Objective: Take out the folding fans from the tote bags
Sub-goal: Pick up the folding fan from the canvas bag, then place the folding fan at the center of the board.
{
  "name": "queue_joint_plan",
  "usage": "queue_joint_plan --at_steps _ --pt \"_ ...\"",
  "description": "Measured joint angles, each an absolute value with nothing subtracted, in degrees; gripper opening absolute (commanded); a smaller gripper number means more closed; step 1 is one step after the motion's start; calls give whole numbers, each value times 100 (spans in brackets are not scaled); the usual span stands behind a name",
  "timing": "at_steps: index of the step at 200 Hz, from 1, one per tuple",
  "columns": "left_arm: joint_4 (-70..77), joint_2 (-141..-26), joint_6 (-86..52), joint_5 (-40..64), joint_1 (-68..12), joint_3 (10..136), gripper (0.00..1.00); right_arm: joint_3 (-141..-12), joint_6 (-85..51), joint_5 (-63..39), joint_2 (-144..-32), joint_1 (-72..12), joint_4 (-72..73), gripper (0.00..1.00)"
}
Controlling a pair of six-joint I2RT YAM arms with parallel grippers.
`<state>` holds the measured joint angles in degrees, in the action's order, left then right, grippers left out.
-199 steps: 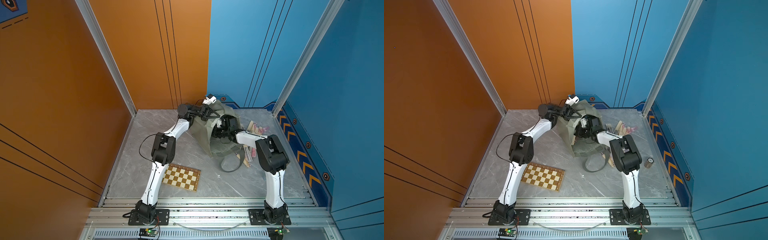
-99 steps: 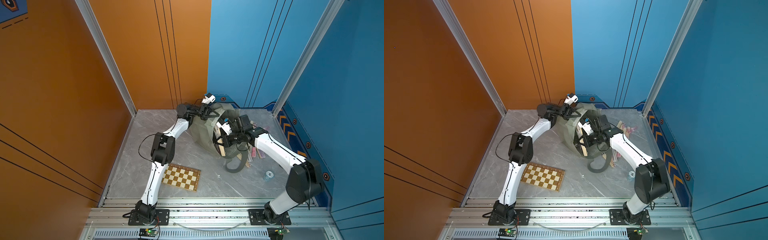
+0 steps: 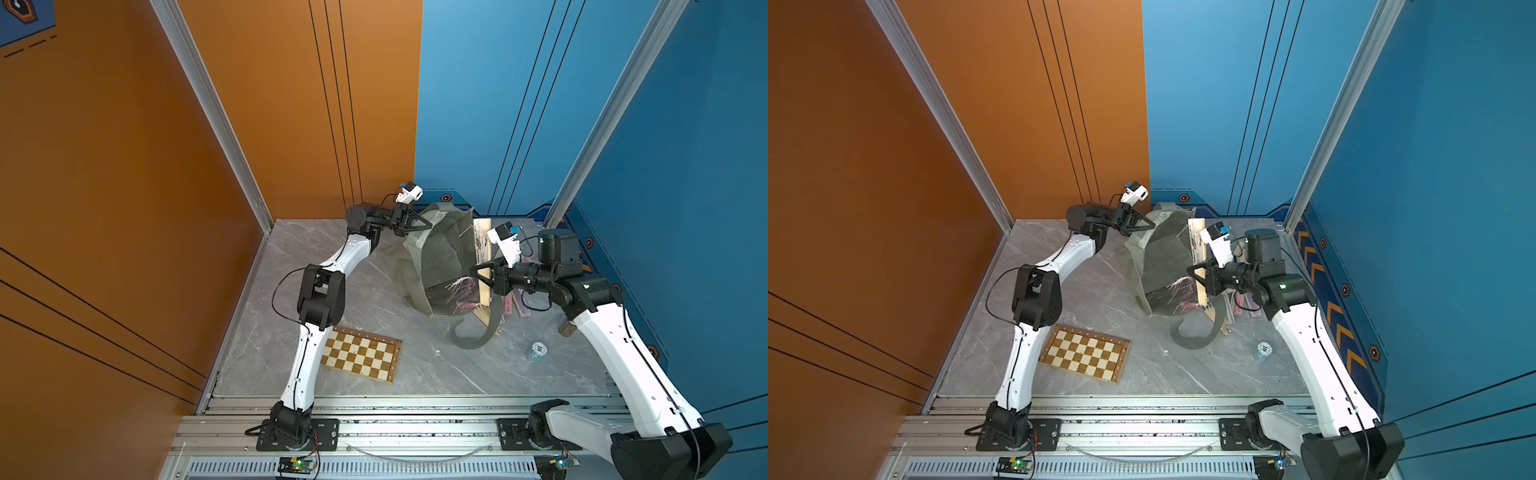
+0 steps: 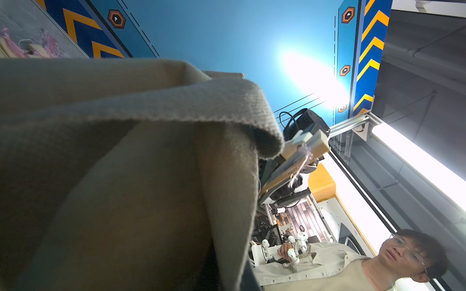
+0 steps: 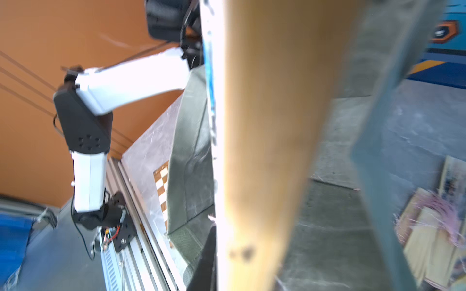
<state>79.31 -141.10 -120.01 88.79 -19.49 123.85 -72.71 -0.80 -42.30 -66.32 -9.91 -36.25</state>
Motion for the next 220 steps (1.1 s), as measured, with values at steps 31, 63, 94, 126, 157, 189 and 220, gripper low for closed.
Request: queue_joint_plan --at_steps 31,63,94,126,157,189,220 --pt "7931 -14110 -12001 8879 -1957 12385 0 -7378 -639 -4578 -6672 -215 -3151 4" --pt "7931 -14112 -12001 8879 -1949 12385 0 -7800 -1441 -5022 -7022 438 -2318 5" --pt "7931 -14112 -12001 8882 -1890 12387 0 -8508 -2279 -5282 -7546 685 -1533 3" --pt "7931 -14112 -12001 8895 -1837 12387 0 -9050 -3162 -5286 -7975 967 -672 1" --pt "7926 -14132 -12001 8921 -1791 12453 0 -9572 -3876 -5164 -8536 1367 -180 0" --pt "7905 -14145 -12001 8936 -1772 12534 0 -10355 -4075 -4873 -9408 1579 -561 2" --pt "7896 -14145 -12001 8943 -1754 12545 0 -10836 -3885 -4506 -10151 1531 -1546 4"
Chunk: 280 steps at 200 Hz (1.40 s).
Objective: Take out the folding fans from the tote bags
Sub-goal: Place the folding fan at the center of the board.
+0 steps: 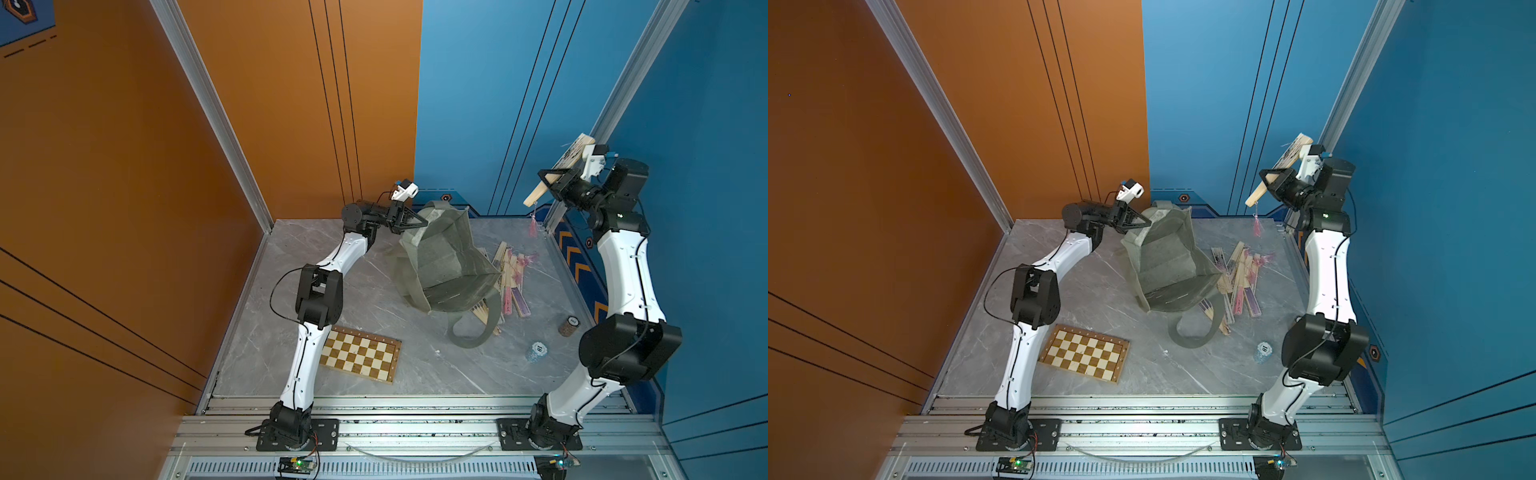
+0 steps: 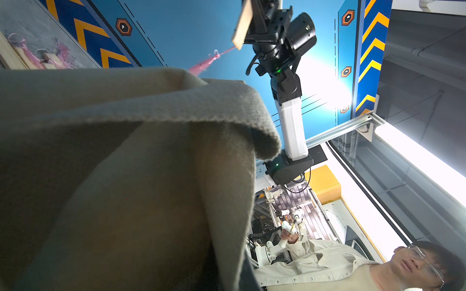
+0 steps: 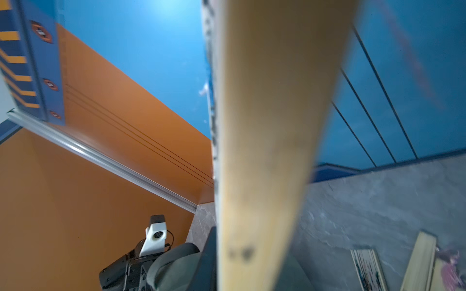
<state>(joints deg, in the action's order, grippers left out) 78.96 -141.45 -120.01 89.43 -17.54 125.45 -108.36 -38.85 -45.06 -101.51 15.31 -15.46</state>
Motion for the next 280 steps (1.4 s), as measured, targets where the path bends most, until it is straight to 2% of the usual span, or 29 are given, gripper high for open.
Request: queue_joint_plan --at_steps 81,88,99,122,141,186,217,233,237,239,240,243,280 --pt "7885 -14156 -12001 8943 -1769 12632 0 -10923 -2475 -3347 -11907 681 -4237 16" --pt "7885 -14156 -12001 8943 -1769 12632 0 -10906 -2368 -3232 -12003 615 -4386 20" --pt "7885 -14156 -12001 8943 -1774 12632 0 -10888 -2196 -3059 -12156 530 -4602 33" --pt "7885 -14156 -12001 8943 -1793 12632 0 -10753 -1988 -2840 -12339 440 -4901 41" --pt "7885 -14156 -12001 8943 -1796 12632 0 -10661 -1876 -2797 -12368 438 -5037 52" --pt "7885 -14156 -12001 8943 -1796 12632 0 -10619 -1699 -2823 -12366 445 -5105 58" --pt "7885 -14153 -12001 8943 -1815 12632 0 -10324 -1288 -2840 -12049 454 -5087 63" --pt "7887 -14153 -12001 8943 -1841 12632 0 -9990 -1020 -2832 -11596 480 -5059 72" --pt "7885 -14153 -12001 8943 -1844 12630 0 -9878 -982 -2829 -11437 499 -5017 77" --pt "7887 -14153 -12001 8943 -1846 12630 0 -9824 -923 -2832 -11365 508 -4998 92" --pt "7887 -14153 -12001 8943 -1846 12630 0 -9808 -915 -2834 -11338 510 -4991 96" --pt "7885 -14153 -12001 8943 -1850 12632 0 -9723 -937 -2836 -11214 537 -4947 100" --pt "7887 -14153 -12001 8943 -1876 12630 0 -8200 -895 -2840 -9671 1131 -3673 100"
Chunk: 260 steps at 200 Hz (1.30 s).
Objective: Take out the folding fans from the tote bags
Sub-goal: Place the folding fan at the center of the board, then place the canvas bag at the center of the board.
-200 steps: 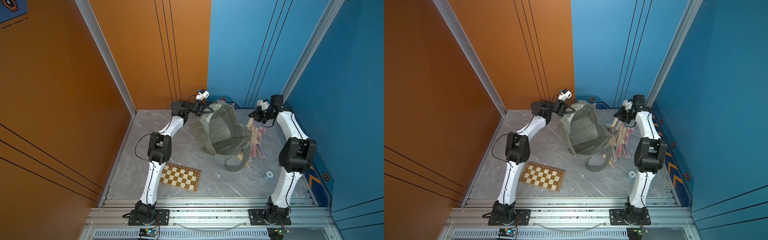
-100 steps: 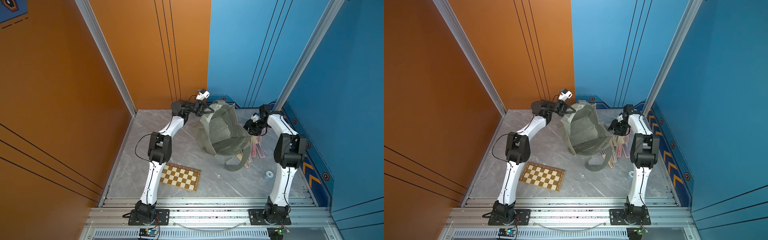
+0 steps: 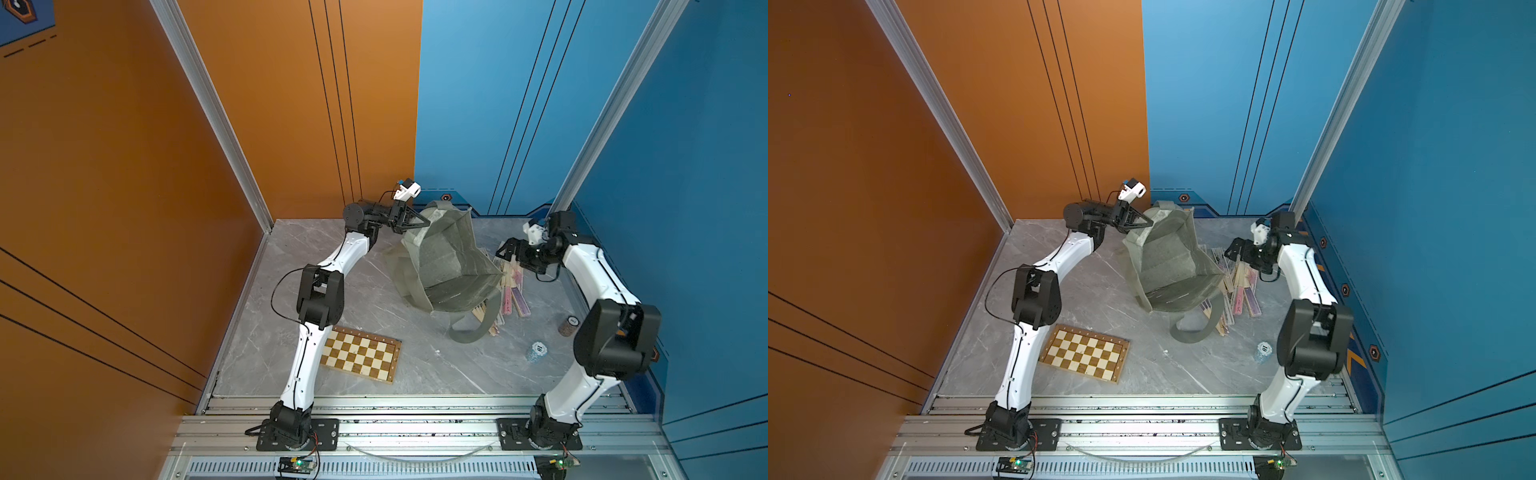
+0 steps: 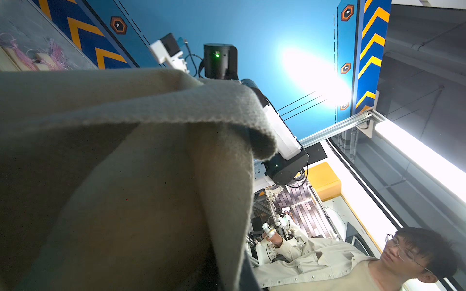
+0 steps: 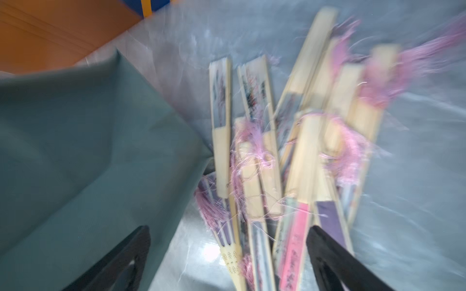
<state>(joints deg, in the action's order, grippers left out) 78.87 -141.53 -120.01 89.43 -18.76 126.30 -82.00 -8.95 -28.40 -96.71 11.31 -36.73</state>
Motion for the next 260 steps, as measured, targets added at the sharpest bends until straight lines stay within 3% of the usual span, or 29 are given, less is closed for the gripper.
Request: queue_joint_plan --at_steps 37,113,183,260 --pt "7887 -14153 -12001 8943 -1876 12630 0 -6560 -1079 -2668 -8897 1614 -1977 100" --pt "7885 -14138 -12001 8943 -1789 12628 0 -3712 -1028 -1824 -8827 1074 1240 100" --pt "7867 -13751 -12001 8943 -1645 12374 0 -3260 -552 -150 -8827 -69 2869 100" --pt "7865 -13638 -12001 8943 -1546 12368 0 -1988 -423 1083 -8796 -338 4584 100"
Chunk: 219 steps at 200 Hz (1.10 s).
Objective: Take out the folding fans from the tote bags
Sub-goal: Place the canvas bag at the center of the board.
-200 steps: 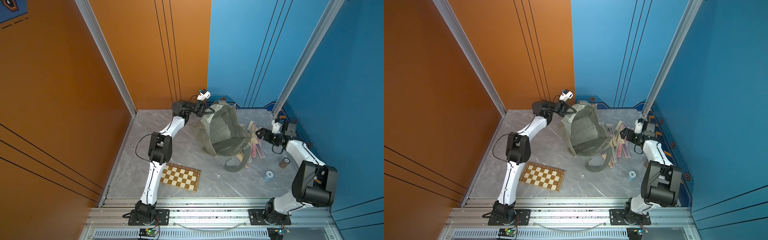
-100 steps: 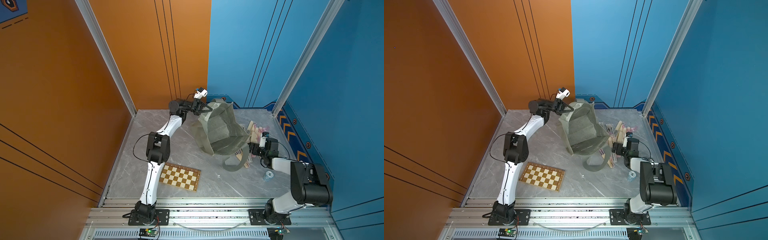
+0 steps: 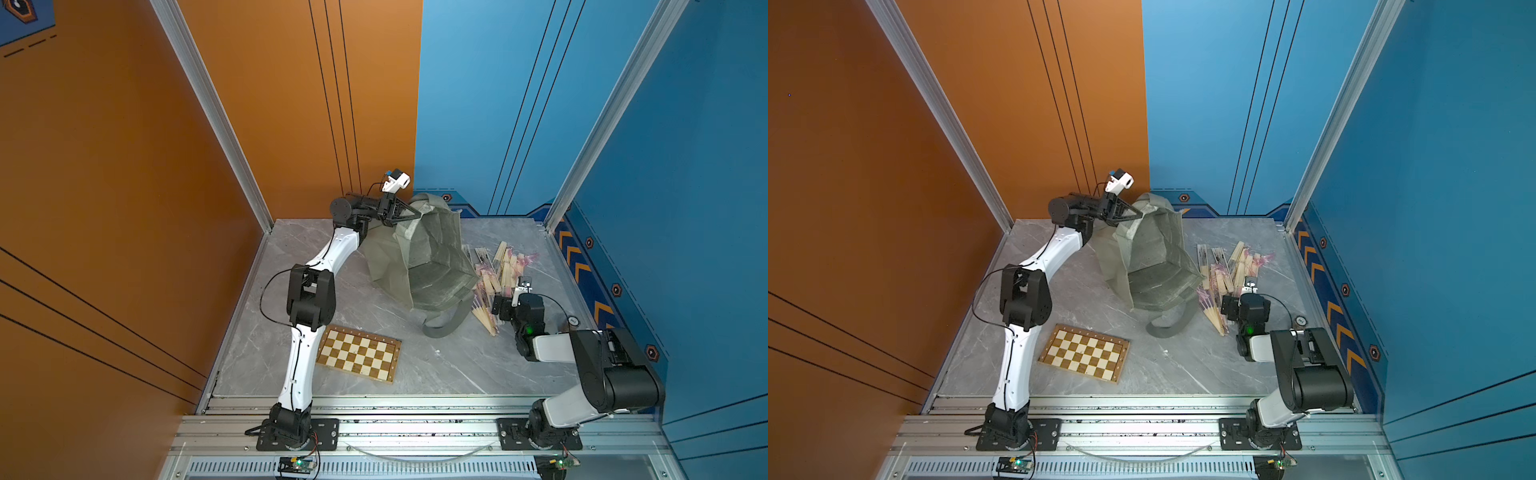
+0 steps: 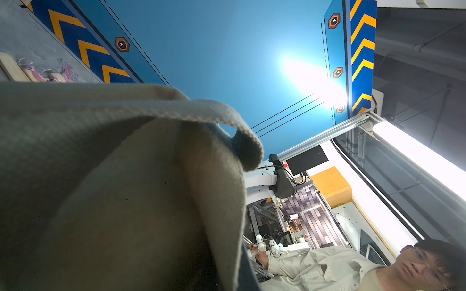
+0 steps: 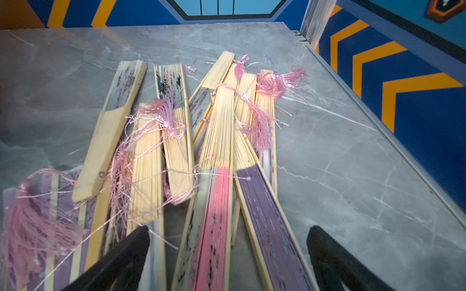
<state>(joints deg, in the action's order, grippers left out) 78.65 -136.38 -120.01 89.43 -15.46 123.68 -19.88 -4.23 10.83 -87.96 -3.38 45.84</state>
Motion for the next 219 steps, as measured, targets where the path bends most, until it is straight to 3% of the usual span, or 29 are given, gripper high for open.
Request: queue_joint_plan --at_steps 219 --pt "7848 -13662 -12001 8943 -1579 12999 0 -2053 -423 1192 -8796 -301 4908 100"
